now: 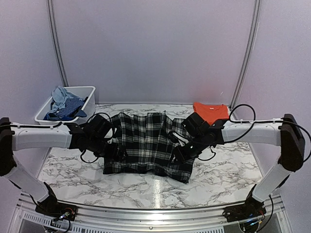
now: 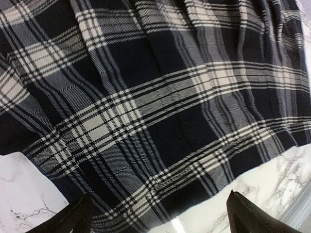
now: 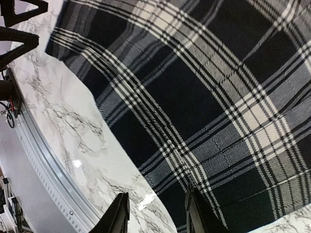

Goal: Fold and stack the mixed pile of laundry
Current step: Smooth out the flattened skirt at the center of the board.

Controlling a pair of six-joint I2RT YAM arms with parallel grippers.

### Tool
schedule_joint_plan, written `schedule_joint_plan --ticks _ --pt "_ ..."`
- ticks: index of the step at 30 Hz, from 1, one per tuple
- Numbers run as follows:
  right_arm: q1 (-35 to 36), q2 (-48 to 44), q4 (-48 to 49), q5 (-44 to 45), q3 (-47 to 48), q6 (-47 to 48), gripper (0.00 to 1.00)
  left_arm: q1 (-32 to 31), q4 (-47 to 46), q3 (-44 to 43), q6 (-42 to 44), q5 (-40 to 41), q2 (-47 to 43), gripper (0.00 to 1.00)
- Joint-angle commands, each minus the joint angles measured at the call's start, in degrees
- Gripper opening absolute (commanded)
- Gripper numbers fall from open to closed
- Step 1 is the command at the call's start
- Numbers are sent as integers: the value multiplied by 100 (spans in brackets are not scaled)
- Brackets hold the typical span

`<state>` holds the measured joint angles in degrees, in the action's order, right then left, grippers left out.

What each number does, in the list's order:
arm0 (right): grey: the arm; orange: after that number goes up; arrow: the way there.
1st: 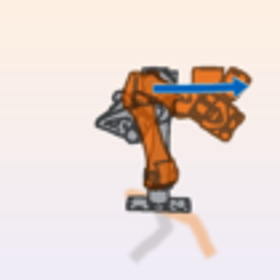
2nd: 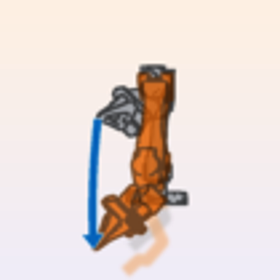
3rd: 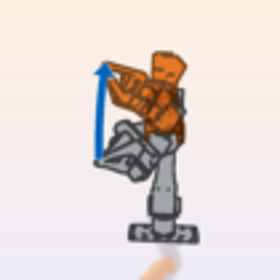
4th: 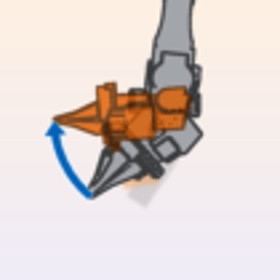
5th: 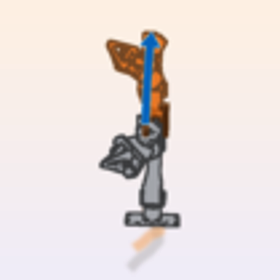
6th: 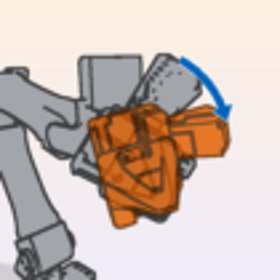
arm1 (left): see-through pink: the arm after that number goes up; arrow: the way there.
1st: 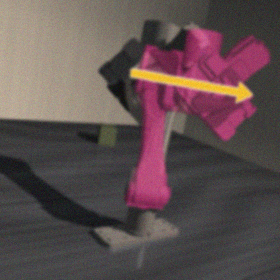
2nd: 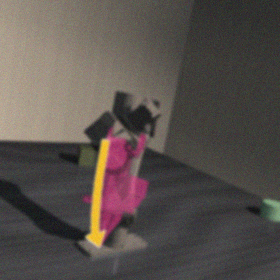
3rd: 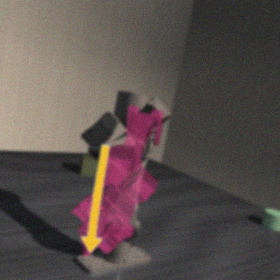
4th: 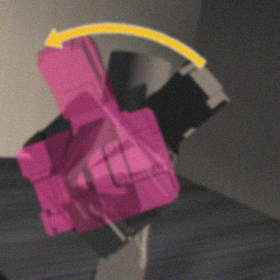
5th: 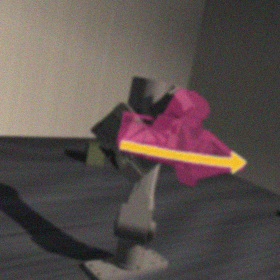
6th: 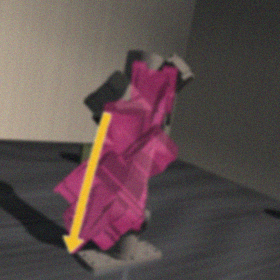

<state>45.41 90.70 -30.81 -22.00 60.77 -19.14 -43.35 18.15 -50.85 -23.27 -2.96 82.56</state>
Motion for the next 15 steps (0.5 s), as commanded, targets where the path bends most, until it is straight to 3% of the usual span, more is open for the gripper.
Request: schedule_joint_plan --ticks 1,9,15 --pt "-6 508 481 169 -494 -471 36 93 45 -136 -391 -108 558 99" --pt "181 376 720 -120 -1742 -935 36 332 749 110 -388 704 1033 99" --pt "1658 571 1174 -763 -1511 -1516 38 345 1002 -326 158 1215 1455 99"
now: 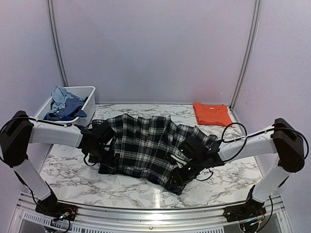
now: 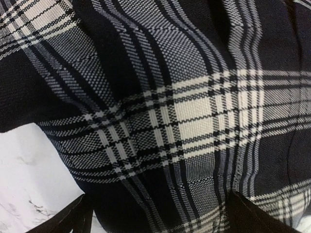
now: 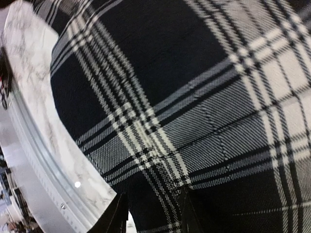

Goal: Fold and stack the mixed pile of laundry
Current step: Smooth out the flattened skirt at the center of the board.

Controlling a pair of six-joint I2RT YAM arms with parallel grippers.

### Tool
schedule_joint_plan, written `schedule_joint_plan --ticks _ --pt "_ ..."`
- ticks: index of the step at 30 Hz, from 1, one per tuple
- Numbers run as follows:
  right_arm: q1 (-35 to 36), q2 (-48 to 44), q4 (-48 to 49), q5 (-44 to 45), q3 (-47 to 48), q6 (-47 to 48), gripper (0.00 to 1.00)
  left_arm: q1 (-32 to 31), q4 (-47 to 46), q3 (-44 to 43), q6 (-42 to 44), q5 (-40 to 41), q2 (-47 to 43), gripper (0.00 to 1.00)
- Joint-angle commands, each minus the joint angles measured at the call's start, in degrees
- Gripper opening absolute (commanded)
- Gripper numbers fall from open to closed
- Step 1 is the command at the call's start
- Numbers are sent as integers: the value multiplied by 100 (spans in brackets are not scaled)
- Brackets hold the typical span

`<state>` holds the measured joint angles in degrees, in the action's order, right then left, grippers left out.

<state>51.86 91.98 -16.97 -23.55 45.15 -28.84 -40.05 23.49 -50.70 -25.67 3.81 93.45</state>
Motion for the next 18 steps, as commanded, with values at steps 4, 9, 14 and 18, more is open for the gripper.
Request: schedule_joint_plan --ticks 4,9,14,18 --pt "1334 339 -175 -1026 855 -466 39 18 730 -905 774 657 440 99" --pt "359 -325 -952 -128 1806 418 39 24 591 -1167 1213 312 -147 99" --pt "-977 -502 -1217 579 2518 1034 38 15 -46 -1264 1433 -786 -576 99" --pt "-1566 246 -1453 669 3290 1261 36 -67 -610 -1116 1342 -1562 -569 99"
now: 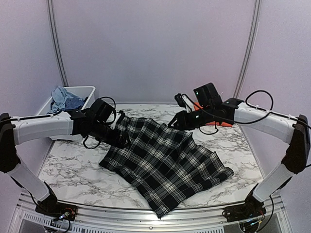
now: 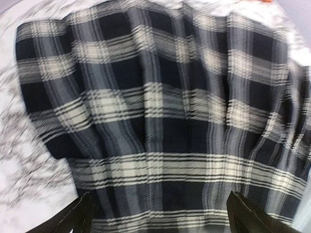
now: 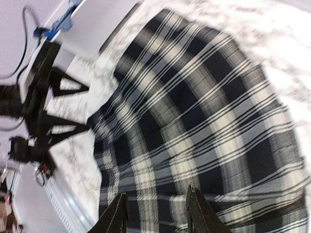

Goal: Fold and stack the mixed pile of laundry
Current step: Smooth out the flattened skirt at the center of the board.

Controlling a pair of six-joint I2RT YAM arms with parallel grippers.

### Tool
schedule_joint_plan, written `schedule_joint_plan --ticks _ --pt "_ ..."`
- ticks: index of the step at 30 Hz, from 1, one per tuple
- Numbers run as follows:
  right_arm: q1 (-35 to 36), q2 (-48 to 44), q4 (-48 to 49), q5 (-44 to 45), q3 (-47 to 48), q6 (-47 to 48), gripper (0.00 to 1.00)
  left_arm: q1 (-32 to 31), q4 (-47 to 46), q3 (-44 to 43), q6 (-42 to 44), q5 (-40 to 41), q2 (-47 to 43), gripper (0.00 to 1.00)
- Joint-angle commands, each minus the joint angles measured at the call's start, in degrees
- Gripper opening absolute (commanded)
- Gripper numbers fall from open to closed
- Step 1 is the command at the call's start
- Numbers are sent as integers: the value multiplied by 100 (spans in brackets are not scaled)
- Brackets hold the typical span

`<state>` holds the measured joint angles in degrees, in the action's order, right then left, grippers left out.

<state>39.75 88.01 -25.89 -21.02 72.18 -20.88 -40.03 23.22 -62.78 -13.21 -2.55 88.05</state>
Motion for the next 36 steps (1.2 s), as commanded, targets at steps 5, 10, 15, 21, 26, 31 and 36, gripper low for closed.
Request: schedule_joint_plan --ticks 5,10,15,21,26,31,36 --pt "-371 1876 -1044 432 1632 558 30 -238 -705 18 60 -873 356 97" --pt "-401 2545 -1503 595 1752 760 20 -201 -580 46 -107 -420 685 97" --pt "-872 2430 -1611 1081 1052 919 15 -105 -346 300 -255 44 957 97" --pt "-1471 2451 -1622 1611 1071 1010 28 78 -243 696 -319 225 1108 96" --pt "-1505 1912 -1811 1460 1576 977 44 209 -122 679 -301 386 1093 97" --pt "-1474 770 -1661 708 1103 859 48 203 -253 492 -168 12 486 99" --pt "-1260 29 -1574 302 101 722 37 69 -469 303 47 -366 104 99"
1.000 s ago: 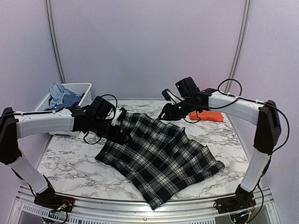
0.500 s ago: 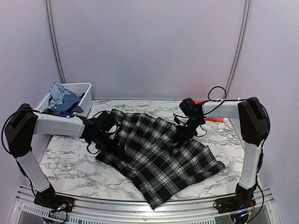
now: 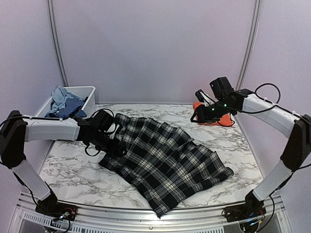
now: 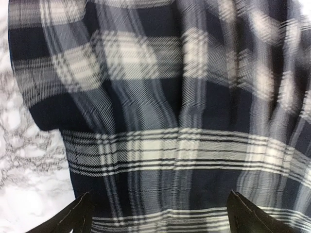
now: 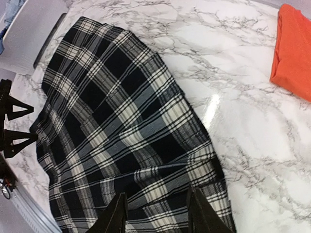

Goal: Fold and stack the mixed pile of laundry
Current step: Smooth out the flattened skirt at the center of the board.

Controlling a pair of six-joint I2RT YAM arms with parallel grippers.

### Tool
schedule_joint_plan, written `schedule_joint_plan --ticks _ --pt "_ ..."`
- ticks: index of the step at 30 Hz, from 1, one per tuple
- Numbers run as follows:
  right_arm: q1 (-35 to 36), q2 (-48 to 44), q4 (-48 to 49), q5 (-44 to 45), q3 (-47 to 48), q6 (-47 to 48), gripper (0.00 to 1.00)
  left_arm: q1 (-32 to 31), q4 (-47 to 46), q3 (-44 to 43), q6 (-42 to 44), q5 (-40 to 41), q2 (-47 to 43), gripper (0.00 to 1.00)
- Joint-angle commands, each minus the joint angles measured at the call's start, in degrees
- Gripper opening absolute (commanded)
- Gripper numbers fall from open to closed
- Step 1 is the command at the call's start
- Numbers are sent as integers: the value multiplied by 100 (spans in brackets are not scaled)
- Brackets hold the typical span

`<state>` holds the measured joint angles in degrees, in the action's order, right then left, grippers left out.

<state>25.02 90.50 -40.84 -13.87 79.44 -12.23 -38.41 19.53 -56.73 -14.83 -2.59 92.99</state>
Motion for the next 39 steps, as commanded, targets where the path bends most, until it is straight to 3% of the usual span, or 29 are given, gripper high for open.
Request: schedule_joint_plan --ticks 1,5,10,17,25,33,39 --pt "280 -249 -110 -384 -792 -162 35 -102 -112 -330 202 -401 -388 99" --pt "454 -207 166 -282 -1458 -321 33 -108 -147 -356 146 -452 -304 98" --pt "471 510 608 -41 -1486 -234 33 -122 -160 -300 33 -407 -158 98" --pt "495 1751 771 45 -113 -90 33 -115 -169 -75 -51 -156 -274 98" --pt "489 3312 243 18 1577 367 36 -96 35 7 -230 373 -319 99" --pt "459 2063 7 26 1404 304 52 -90 154 5 -155 410 -202 97" --pt "473 461 71 -176 -83 -156 54 -95 262 -268 -122 529 347 87"
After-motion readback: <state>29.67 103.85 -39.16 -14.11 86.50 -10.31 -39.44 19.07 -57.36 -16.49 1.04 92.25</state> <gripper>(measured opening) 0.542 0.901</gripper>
